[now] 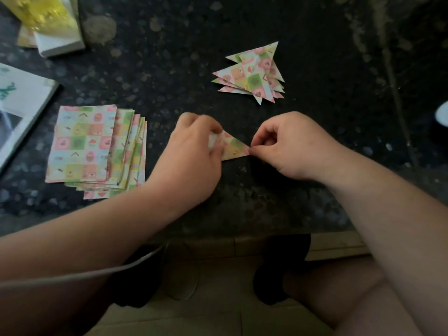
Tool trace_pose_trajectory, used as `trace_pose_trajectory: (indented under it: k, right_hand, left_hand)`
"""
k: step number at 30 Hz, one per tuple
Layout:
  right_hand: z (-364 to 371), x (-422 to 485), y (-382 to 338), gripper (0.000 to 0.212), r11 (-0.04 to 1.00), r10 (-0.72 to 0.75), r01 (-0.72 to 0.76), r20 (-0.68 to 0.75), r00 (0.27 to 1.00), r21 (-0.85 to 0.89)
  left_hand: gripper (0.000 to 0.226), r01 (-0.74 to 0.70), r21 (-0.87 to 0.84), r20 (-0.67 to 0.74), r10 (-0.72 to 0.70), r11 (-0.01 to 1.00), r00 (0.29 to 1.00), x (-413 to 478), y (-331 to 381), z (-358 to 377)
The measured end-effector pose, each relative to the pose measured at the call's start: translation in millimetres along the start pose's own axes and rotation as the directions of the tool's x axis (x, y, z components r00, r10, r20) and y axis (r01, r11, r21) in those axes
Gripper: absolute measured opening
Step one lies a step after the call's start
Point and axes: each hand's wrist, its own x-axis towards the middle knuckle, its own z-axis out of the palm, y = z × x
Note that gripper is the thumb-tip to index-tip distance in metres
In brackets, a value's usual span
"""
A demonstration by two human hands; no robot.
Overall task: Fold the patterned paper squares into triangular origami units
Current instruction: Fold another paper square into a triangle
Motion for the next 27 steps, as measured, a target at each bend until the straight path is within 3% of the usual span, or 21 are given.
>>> trace_pose_trajectory:
  k: [4, 27]
  right_hand:
    - [1.5, 2.9, -0.1, 0.014, 1.000, -0.001, 0.000, -0.017, 1.000, -0.028]
    - [1.6, 2.9, -2.2, 0.018, 0.999, 0.034, -0.033, -0.032, 0.999, 0.015]
  left_hand:
    - [0.027, 0.067, -0.050, -0.039, -0.069, 0.997, 0.997, 18.4, -1.9, -7.2]
    - [0.040, 0.028, -0.001, -0.051, -0.028, 1.000, 0.998, 29.7, -2.4, -9.2]
